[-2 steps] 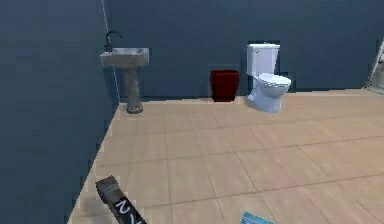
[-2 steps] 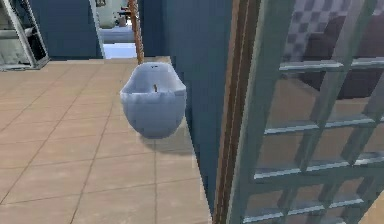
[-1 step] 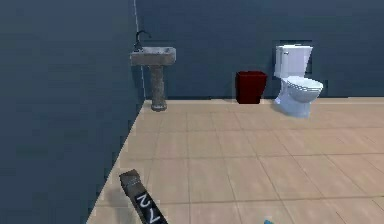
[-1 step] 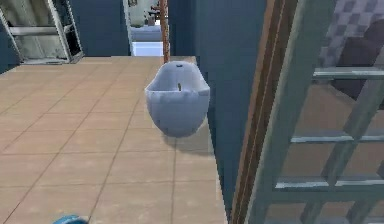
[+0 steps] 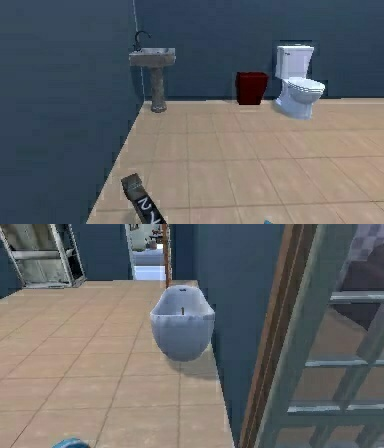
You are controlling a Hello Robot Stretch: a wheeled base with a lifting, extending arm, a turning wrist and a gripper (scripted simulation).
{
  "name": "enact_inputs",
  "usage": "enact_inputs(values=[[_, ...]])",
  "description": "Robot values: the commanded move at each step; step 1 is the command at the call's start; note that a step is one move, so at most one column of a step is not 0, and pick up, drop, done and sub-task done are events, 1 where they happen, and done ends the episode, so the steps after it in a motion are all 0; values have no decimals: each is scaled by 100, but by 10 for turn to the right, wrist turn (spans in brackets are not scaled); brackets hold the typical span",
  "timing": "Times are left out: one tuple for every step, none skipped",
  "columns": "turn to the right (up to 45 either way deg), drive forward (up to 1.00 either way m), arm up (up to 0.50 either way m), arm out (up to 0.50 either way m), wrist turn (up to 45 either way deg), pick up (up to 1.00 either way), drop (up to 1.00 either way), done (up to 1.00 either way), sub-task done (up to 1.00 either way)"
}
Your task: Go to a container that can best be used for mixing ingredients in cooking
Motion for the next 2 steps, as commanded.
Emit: enact_inputs(values=[[450,0,0,0,0,0,0,0,0],[90,0,0,0,0,0,0,0,0]])
